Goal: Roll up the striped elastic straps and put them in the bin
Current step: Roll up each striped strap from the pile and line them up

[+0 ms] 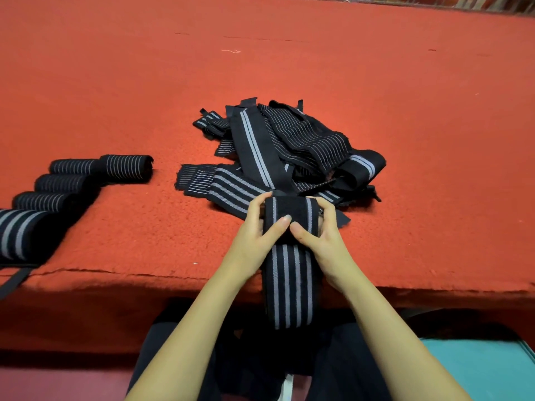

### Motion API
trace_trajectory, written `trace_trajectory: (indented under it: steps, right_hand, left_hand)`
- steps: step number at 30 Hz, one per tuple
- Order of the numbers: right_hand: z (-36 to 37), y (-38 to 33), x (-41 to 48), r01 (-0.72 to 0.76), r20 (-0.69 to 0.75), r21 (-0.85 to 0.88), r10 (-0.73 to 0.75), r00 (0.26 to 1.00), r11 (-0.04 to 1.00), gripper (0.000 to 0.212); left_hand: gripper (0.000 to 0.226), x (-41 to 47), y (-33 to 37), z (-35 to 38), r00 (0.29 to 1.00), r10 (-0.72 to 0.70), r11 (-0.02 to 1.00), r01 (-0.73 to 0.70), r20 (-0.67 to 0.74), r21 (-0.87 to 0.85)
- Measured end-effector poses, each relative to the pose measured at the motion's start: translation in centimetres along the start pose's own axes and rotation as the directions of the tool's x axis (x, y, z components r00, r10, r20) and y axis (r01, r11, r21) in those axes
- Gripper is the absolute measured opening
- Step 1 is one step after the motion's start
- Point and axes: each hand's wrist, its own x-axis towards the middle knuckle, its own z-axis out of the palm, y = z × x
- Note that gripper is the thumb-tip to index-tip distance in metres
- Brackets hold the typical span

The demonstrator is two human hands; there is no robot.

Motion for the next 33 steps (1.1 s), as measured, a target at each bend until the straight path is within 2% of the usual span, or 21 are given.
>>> trace_trajectory:
  steps: [8, 12, 15, 18, 21, 23, 27, 30, 33]
  right_hand:
    - [-0.05, 0.05, 0.07, 0.033, -0.004, -0.004, -0.033, 0.999, 0.999, 0.068]
    - [0.21, -0.03, 0.01, -0.003, -0.004, 0.034, 0.003, 1.0, 0.999, 0.057]
    - [0.21, -0.11, -0.1, -0.015, 0.017, 0.036, 0.014, 1.0, 0.999, 0.048]
    - [0.18, -0.29, -0.3, -0.001, 0.057, 0.019, 0.0, 0.998, 1.0, 0.047]
    - [0.27, -0.17, -0.34, 0.011, 0.064, -0.033, -0.009, 0.998, 0.999, 0.053]
    - [0.38, -0.15, -0.16, -0.009, 0.056, -0.027, 0.011, 0.998, 1.0, 0.049]
    - [0.14, -0.14, -0.08, 0.011, 0.053, -0.015, -0.01, 0.999, 1.0, 0.04]
    - [0.06, -0.24, -0.16, 0.029, 0.045, -0.004, -0.029, 0.999, 1.0, 0.037]
    - [0.17, -0.26, -0.28, 0.037, 0.05, -0.018, -0.037, 0.998, 0.999, 0.039]
  left_hand:
    - [0.049, -0.23, 0.07, 0.04, 0.996, 0.092, 0.993, -0.092, 0.009, 0.066]
    - [0.056, -0.49, 0.15, 0.07, 0.989, 0.149, 0.977, -0.149, 0.014, 0.155]
    - [0.053, -0.51, 0.21, 0.03, 0.988, 0.14, 0.979, -0.147, 0.063, 0.138]
    - [0.061, -0.47, 0.12, -0.1, 0.988, 0.121, 0.986, -0.131, 0.099, 0.099]
    - [0.048, -0.34, 0.28, 0.0, 0.989, 0.13, 0.989, -0.134, 0.077, 0.054]
    - [0.038, -0.24, 0.3, 0.13, 0.992, 0.126, 0.99, -0.127, 0.027, 0.056]
    - [0.04, -0.1, 0.37, 0.26, 0.996, 0.083, 0.994, -0.08, -0.036, 0.074]
    - [0.03, 0.28, 0.9, 0.46, 0.998, 0.046, 0.993, -0.041, -0.039, 0.11]
    - [0.023, 0.34, 0.85, 0.59, 0.997, 0.04, 0.999, -0.038, -0.07, 0.037]
